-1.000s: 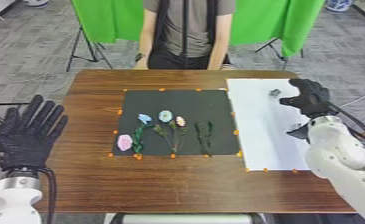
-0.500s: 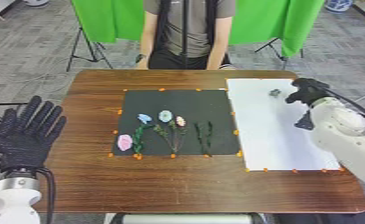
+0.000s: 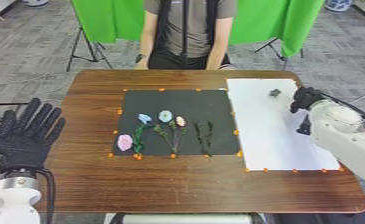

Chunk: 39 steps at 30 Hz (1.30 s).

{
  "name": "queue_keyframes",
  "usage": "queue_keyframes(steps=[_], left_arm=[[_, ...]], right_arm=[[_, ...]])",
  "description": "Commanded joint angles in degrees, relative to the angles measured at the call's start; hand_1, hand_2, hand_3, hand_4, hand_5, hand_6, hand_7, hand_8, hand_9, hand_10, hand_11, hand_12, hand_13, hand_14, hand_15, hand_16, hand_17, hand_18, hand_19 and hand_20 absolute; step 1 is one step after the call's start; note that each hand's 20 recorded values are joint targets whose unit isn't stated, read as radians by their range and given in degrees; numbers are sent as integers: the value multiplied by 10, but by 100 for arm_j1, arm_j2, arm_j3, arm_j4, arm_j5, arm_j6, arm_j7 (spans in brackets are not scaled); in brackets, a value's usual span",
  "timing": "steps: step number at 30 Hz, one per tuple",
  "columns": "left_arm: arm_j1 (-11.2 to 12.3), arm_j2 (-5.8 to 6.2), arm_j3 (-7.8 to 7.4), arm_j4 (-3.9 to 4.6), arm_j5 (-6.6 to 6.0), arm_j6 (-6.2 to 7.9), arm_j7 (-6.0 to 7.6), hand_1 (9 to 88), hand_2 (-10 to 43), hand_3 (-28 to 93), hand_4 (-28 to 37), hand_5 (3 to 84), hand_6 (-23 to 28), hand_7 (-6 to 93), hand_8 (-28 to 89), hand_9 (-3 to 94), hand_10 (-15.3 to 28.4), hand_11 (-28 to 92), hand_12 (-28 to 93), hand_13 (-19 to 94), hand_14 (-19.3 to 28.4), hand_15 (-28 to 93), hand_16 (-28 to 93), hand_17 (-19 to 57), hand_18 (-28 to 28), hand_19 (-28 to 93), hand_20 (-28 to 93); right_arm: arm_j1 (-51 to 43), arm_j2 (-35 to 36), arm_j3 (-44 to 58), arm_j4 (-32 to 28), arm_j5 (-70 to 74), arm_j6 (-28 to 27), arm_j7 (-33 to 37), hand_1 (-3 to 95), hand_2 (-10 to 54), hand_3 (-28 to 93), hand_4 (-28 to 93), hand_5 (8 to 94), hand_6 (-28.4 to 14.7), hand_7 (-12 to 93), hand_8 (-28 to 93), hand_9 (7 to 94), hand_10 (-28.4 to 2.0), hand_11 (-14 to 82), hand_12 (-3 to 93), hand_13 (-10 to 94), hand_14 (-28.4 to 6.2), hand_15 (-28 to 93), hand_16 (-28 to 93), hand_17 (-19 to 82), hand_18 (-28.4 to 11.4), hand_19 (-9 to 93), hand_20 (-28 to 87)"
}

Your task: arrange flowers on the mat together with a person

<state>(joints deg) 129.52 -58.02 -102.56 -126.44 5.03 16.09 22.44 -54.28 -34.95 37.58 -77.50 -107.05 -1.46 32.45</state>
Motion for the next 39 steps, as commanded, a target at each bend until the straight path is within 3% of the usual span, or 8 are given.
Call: queue_keyframes(steps=[1,6,13,20,23,26,28,39], left_arm=[[22,-36,71,45,-112,0,-57,238,158,745,-283,438,83,103,-88,374,151,180,75,274,147,287,-75,-63,139,341,116],[65,-42,60,35,-85,-18,-81,240,156,745,-283,438,83,104,-88,374,151,180,74,274,147,285,-76,-64,139,342,115],[122,-48,9,28,-4,-59,-190,241,154,744,-283,438,83,103,-88,373,151,179,74,274,147,284,-75,-63,140,341,113],[64,-73,55,60,-4,-102,-279,243,151,743,-283,437,83,103,-87,371,149,177,76,273,147,281,-73,-63,141,339,112],[83,-84,51,53,49,-123,-303,244,150,742,-283,436,83,103,-87,371,150,177,76,273,147,279,-72,-63,140,340,112],[87,-70,158,47,60,113,-303,244,150,742,-283,436,83,104,-87,370,150,177,77,273,147,280,-71,-63,141,340,113],[99,-73,220,60,-49,12,-301,244,149,743,-283,436,83,104,-87,371,150,178,77,274,147,280,-71,-63,141,342,113],[47,-72,318,81,-13,107,-360,245,150,742,-283,437,84,106,-88,372,149,181,76,276,148,285,-71,-63,142,344,113]], right_arm=[[138,-157,-269,163,120,302,45,500,-95,743,-282,536,17,257,-162,598,-87,229,194,501,-64,430,275,182,-163,600,151],[-89,-83,-149,-46,-231,942,-75,576,-60,635,-283,641,33,385,-58,770,-54,140,437,573,-30,402,435,209,-152,588,190],[-1063,-111,1097,-1276,-667,1497,-304,573,-51,646,-283,654,40,428,-47,785,-56,155,468,592,-30,401,455,214,-153,587,195],[-763,-372,596,-2218,-1002,1561,-909,564,-52,672,-283,659,33,428,-50,784,-63,151,466,588,-33,394,456,211,-156,588,197],[-375,-498,-14,-2240,-1054,1507,-1143,563,-53,676,-283,659,31,424,-49,784,-63,148,463,588,-33,391,457,210,-156,588,197],[89,-582,-875,-1995,-1140,1625,-1435,563,-55,678,-283,660,31,421,-48,785,-63,145,461,588,-34,390,457,211,-156,588,197],[339,-656,-1320,-1813,-1172,1707,-1488,563,-56,680,-283,661,32,420,-49,787,-61,145,460,589,-33,389,457,211,-156,588,197],[478,-887,-1970,-1656,-1926,1897,-746,563,-67,688,-283,666,29,422,-47,789,-62,152,466,595,-37,396,456,192,-167,634,238]])
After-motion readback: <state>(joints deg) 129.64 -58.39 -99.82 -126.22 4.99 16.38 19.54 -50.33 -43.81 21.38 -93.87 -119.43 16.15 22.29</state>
